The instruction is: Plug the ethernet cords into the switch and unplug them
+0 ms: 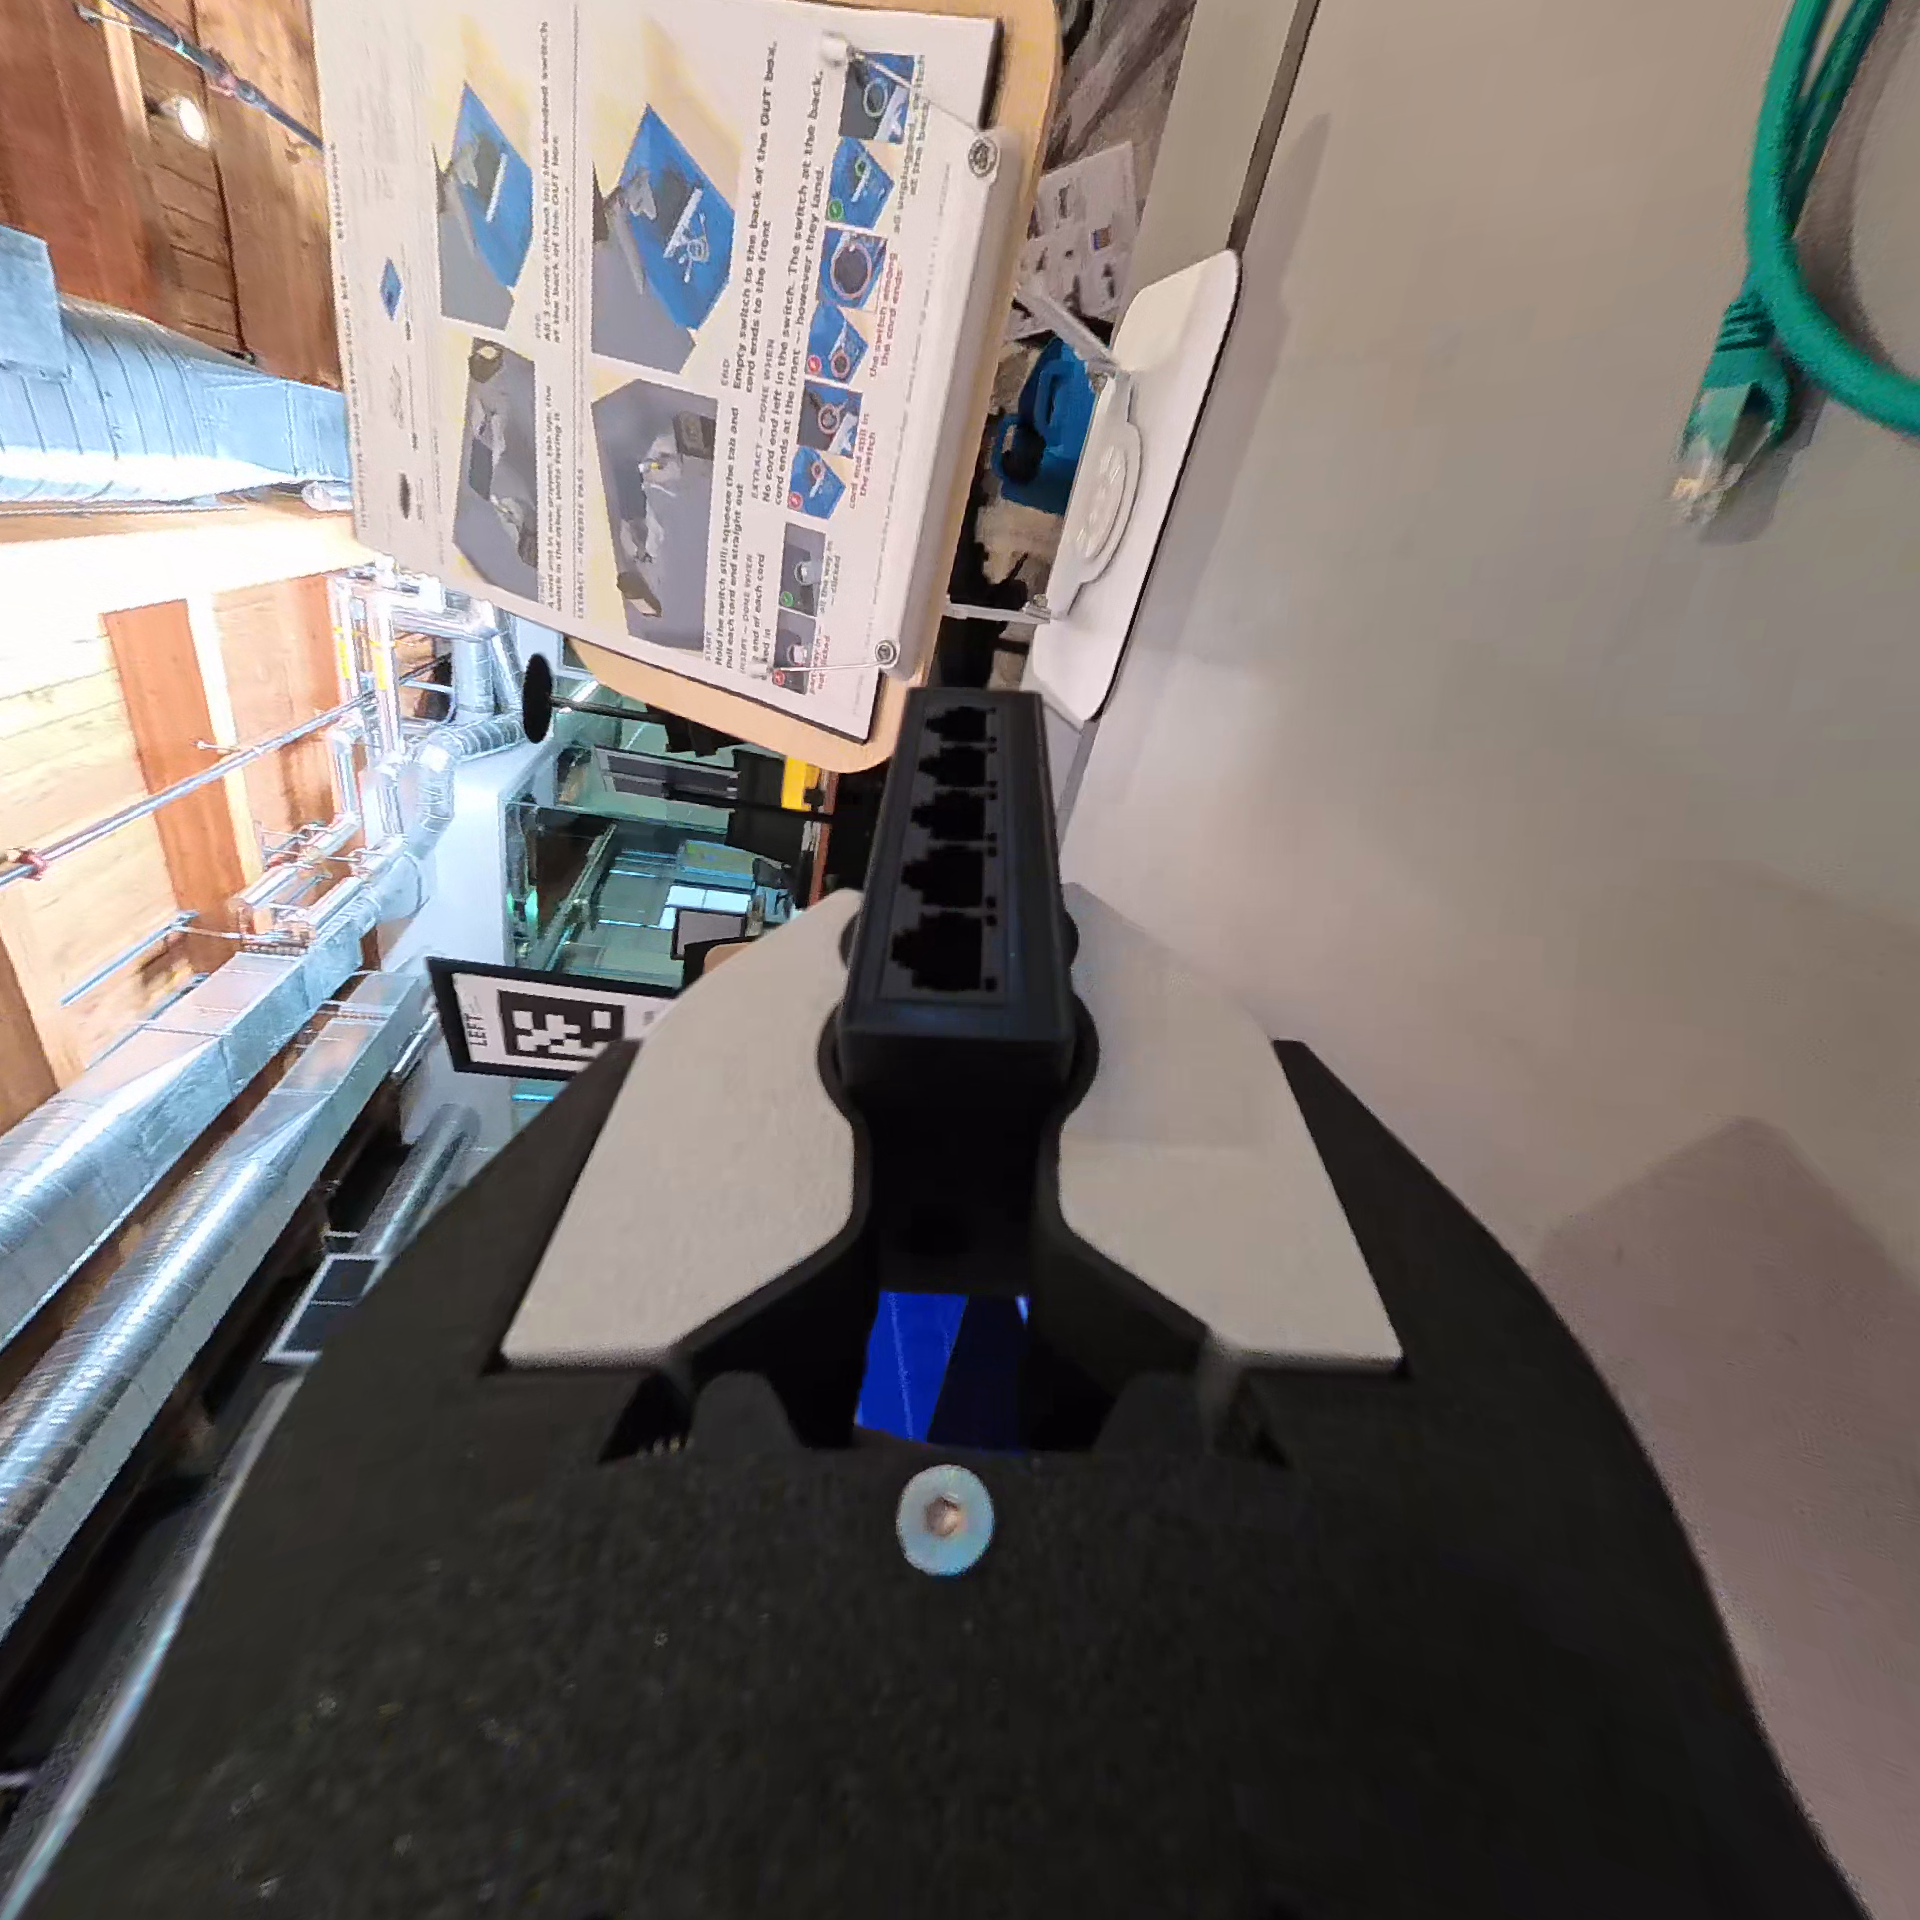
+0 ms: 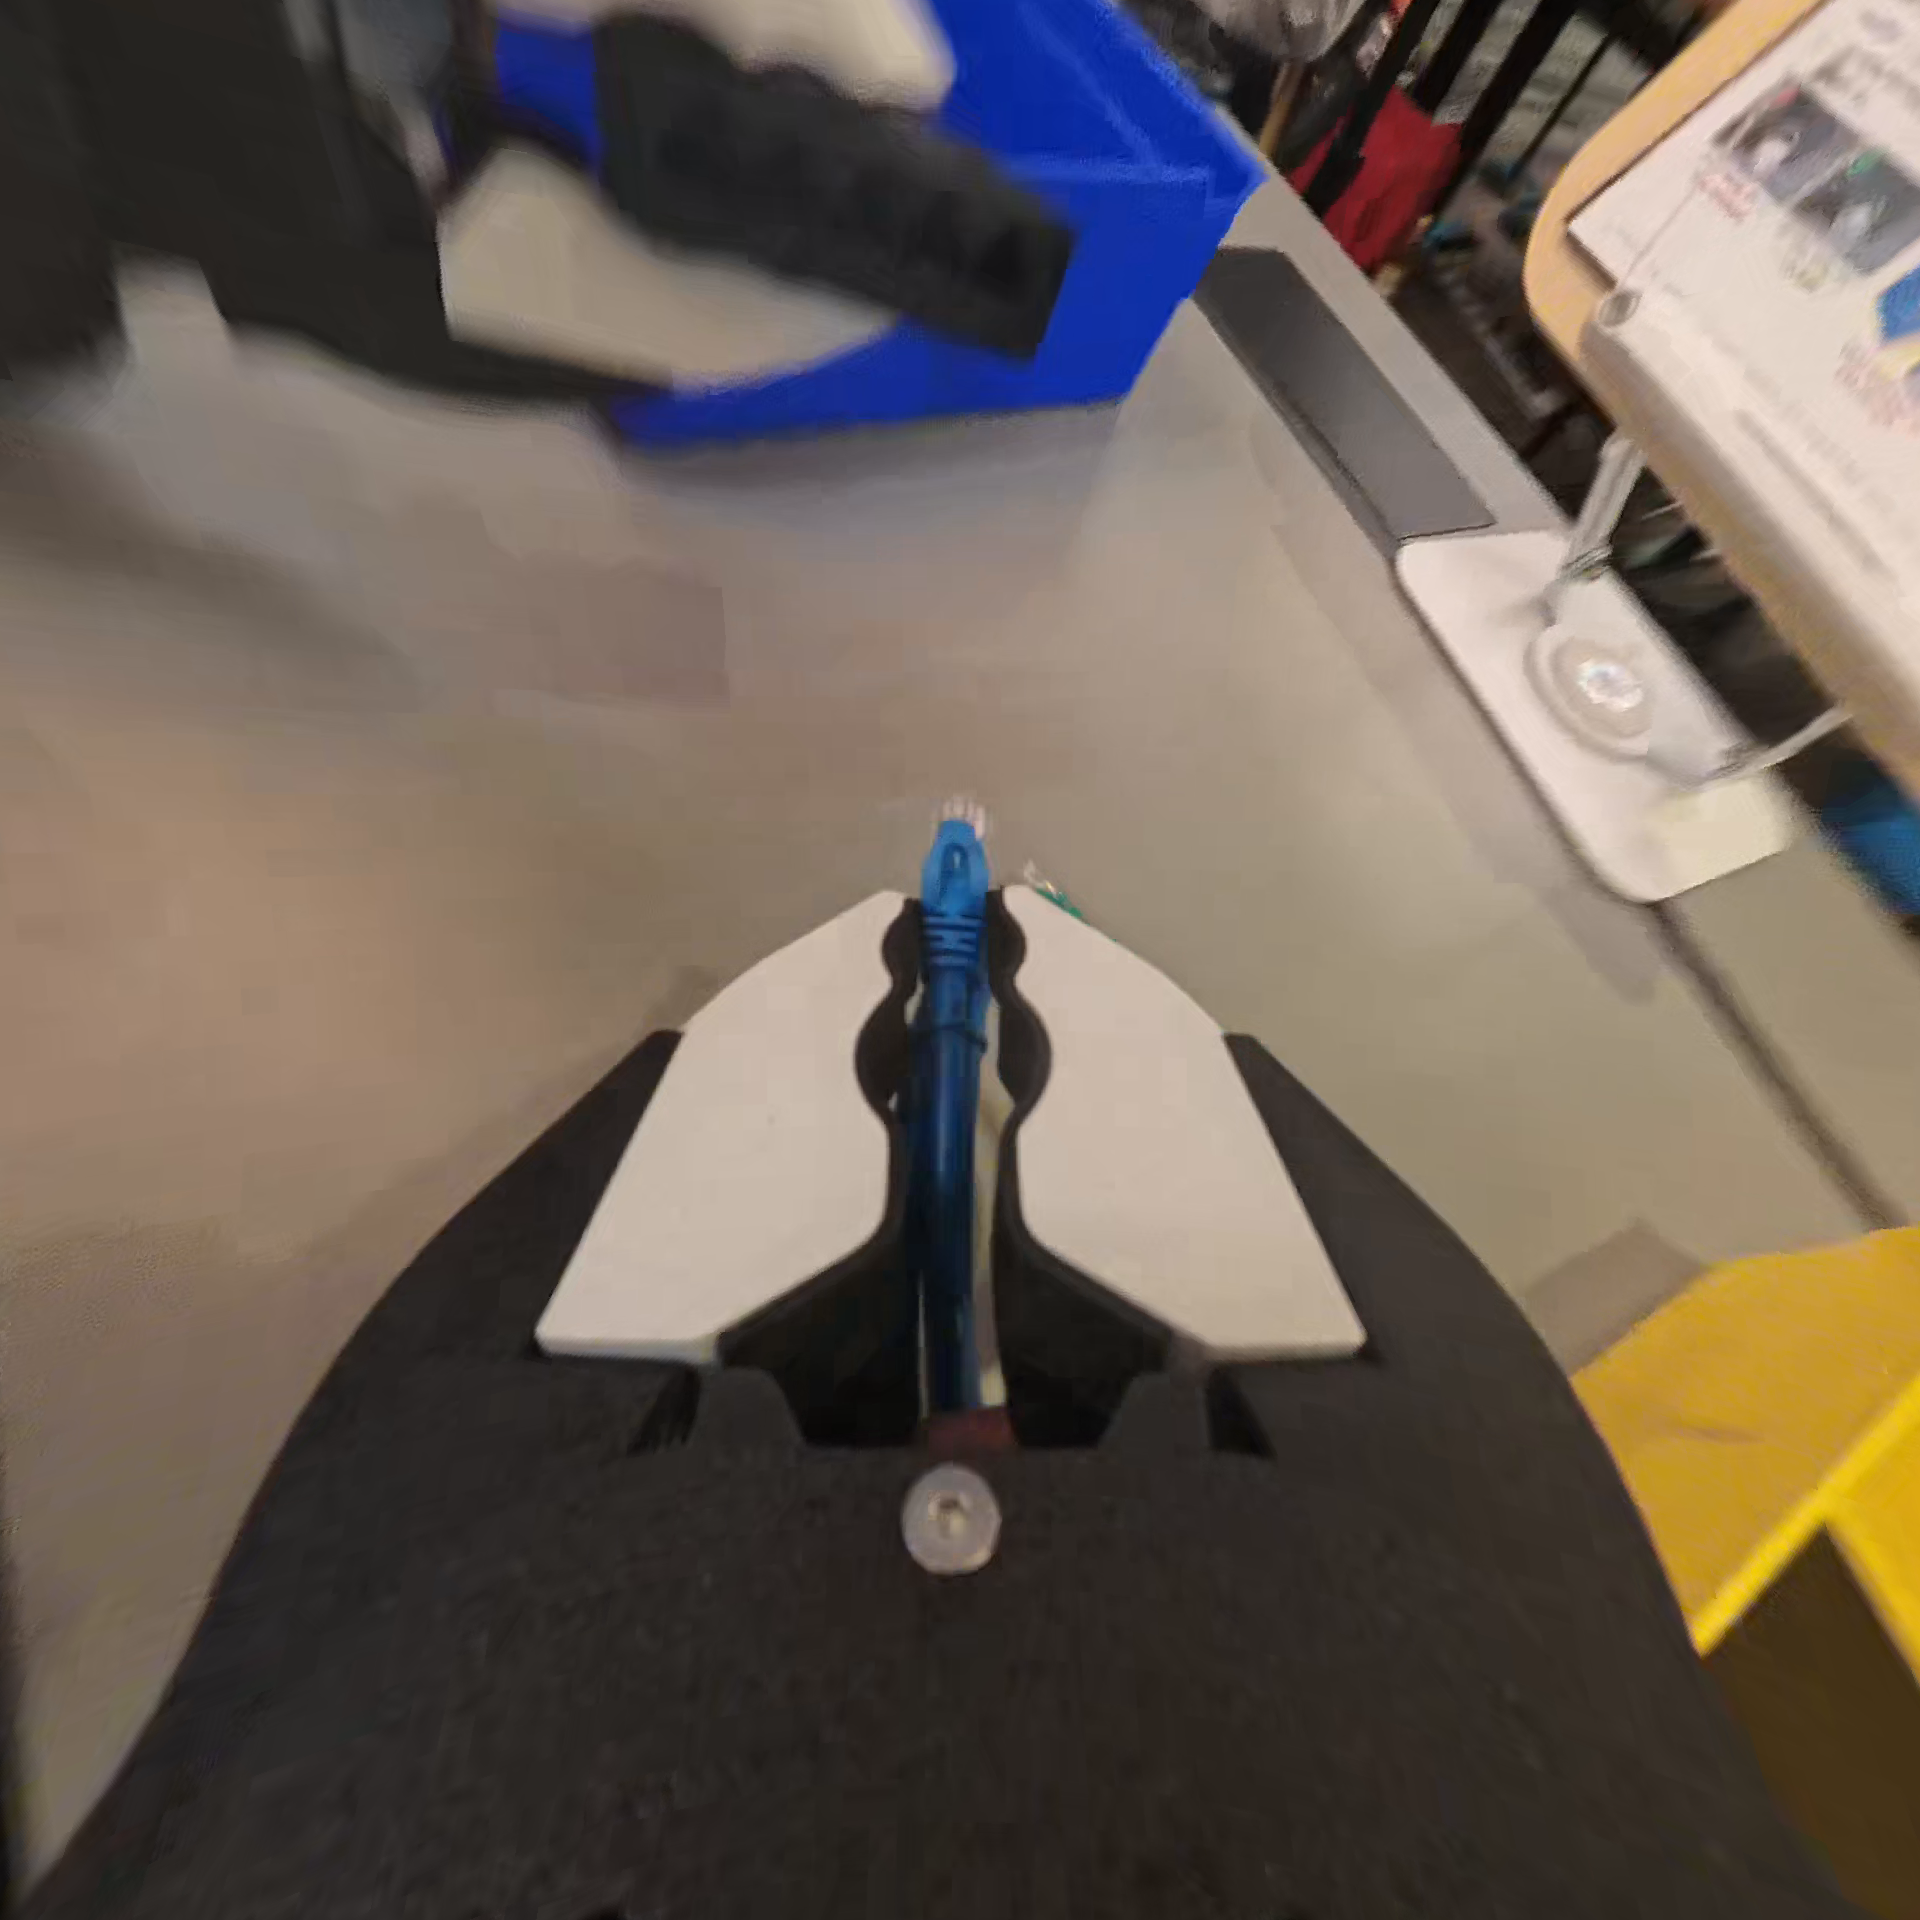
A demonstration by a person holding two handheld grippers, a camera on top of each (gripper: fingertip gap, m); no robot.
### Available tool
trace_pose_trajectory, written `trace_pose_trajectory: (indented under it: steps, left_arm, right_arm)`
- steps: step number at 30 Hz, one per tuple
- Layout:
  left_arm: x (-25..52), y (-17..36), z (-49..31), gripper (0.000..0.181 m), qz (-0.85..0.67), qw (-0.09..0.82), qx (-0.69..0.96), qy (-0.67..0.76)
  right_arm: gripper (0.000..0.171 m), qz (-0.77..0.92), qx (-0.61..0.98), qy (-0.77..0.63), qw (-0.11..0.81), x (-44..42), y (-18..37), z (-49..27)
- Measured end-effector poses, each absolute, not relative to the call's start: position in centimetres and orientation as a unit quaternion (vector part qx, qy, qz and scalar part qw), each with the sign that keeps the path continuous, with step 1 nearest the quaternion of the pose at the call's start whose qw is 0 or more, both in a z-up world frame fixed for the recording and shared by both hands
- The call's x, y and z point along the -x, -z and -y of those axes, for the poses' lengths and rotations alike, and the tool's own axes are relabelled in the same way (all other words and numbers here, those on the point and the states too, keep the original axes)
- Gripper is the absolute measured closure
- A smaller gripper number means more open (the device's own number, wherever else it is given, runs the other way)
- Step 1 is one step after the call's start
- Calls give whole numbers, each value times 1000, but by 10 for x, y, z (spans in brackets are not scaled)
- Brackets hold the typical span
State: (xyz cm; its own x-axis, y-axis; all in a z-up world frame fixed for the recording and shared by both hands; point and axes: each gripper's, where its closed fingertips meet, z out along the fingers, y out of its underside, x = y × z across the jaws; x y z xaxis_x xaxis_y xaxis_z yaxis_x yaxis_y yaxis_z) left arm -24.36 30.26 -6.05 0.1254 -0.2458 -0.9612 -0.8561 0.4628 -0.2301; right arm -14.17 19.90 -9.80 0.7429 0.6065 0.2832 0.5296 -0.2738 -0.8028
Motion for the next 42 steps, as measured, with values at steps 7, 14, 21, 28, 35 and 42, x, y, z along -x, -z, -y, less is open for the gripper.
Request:
trace_pose_trajectory:
  steps: [7, 14, 21, 28, 35, 42]
  left_arm:
    - [237, 71, -293, 151, -629, 594, 449, -223]
    - [213, 80, -250, 152, -674, 561, 479, 26]
    - [196, 55, -168, 151, -638, 406, 468, 458]
    - [189, 67, -158, 145, -633, 375, 477, 481]
    - [222, 96, -189, 130, -590, 383, 575, 418]
    - [257, 148, -170, 136, -584, 343, 635, 373]
  right_arm:
    - [149, 434, 805, 28, 404, 174, 188, -173]
    - [135, 375, 760, -158, 507, 175, 108, -171]
    - [134, 398, 661, -251, 584, 187, 41, -171]
    - [143, 418, 655, -308, 549, 198, 49, -162]
    - [144, 368, 681, -165, 611, 104, -3, -174]
    - [144, 284, 814, 99, 496, -121, -15, -227]
